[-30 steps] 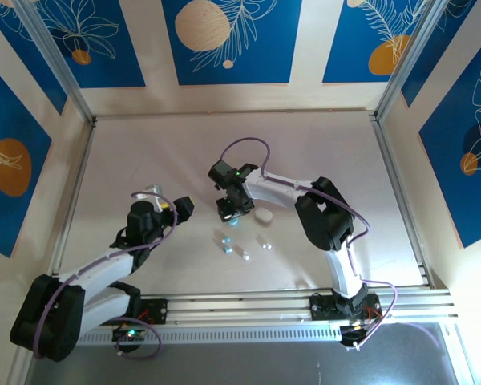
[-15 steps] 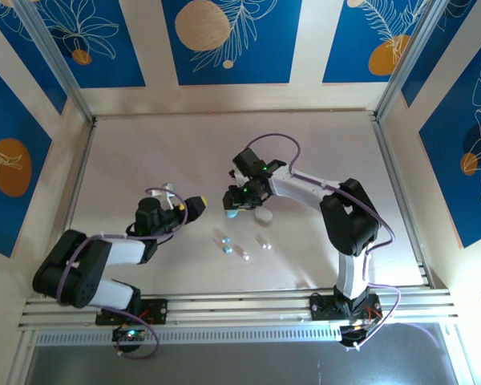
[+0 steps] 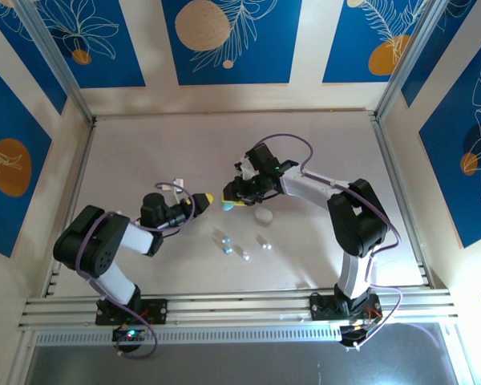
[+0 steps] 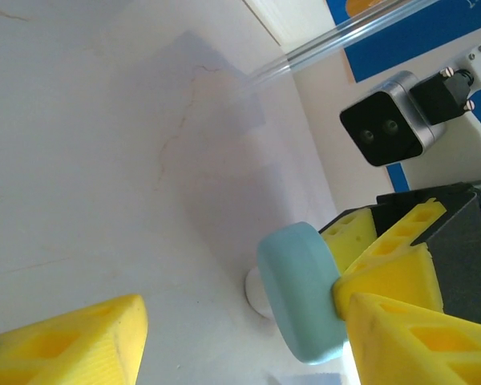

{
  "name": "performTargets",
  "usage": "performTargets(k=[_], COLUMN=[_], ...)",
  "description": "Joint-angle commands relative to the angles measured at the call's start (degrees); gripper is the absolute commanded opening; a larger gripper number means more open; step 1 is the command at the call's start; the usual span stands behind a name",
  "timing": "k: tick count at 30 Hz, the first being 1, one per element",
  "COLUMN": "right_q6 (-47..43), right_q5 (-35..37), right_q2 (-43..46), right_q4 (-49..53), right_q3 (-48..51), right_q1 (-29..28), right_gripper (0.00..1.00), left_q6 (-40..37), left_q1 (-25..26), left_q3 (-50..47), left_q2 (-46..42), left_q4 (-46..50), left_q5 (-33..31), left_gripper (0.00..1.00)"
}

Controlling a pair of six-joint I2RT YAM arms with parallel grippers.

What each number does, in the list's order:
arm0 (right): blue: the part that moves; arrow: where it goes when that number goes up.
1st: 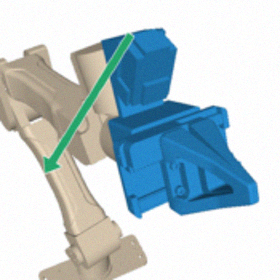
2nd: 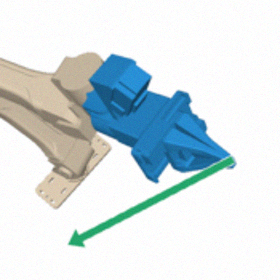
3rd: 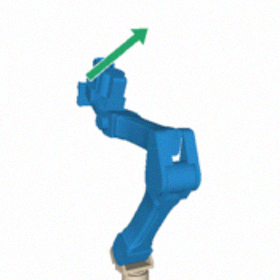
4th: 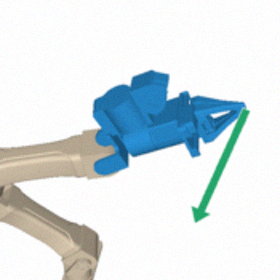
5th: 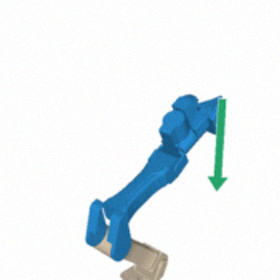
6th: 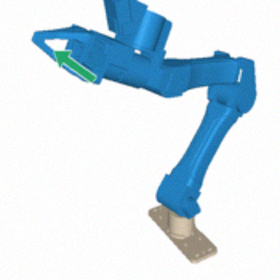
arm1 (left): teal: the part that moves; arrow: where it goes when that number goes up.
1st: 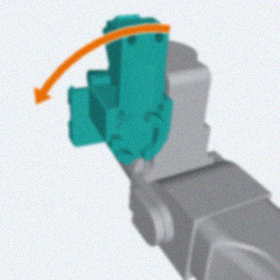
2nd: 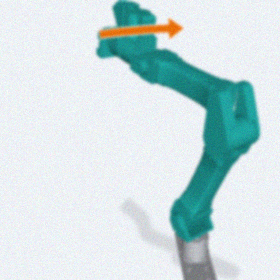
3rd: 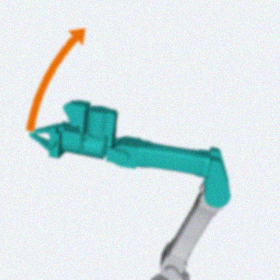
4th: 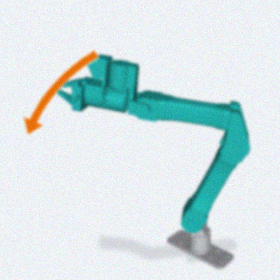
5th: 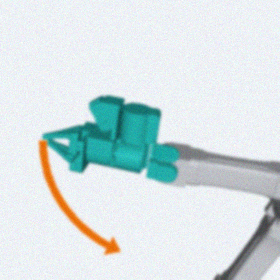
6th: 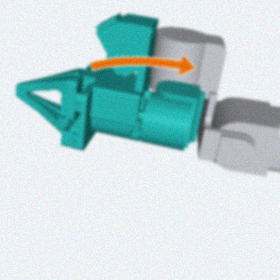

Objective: Insert the wireless bluetooth earbuds into the charging case

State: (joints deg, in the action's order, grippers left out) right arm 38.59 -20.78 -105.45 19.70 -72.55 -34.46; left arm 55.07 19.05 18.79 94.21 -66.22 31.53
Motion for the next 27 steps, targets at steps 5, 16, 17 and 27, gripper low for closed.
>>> performTargets(k=[5, 16, 17, 27], right_q6=[2.7, 4.3, 4.4, 5.4], right_q5=[-5.6, -7.5, -7.5, -8.0], right_q2=[1.7, 2.0, 2.0, 1.9], right_q4=[-3.3, -5.1, -5.1, -5.9], right_q3=[0.8, 1.6, 1.5, 1.4], right_q1=[0.9, 1.7, 1.7, 1.8], right_gripper=[0.35, 0.35, 0.35, 0.34], left_q6=[2.0, 2.9, 2.9, 2.4], left_q1=[0.7, 1.2, 1.3, 2.3], left_q3=[2.3, 2.7, 2.7, 3.1], left_q2=[3.4, 5.2, 5.1, 5.0], left_q4=[-5.7, -7.9, -8.1, -8.3], left_q5=[3.8, 4.6, 4.7, 4.9], left_gripper=[0.65, 0.64, 0.64, 0.64])
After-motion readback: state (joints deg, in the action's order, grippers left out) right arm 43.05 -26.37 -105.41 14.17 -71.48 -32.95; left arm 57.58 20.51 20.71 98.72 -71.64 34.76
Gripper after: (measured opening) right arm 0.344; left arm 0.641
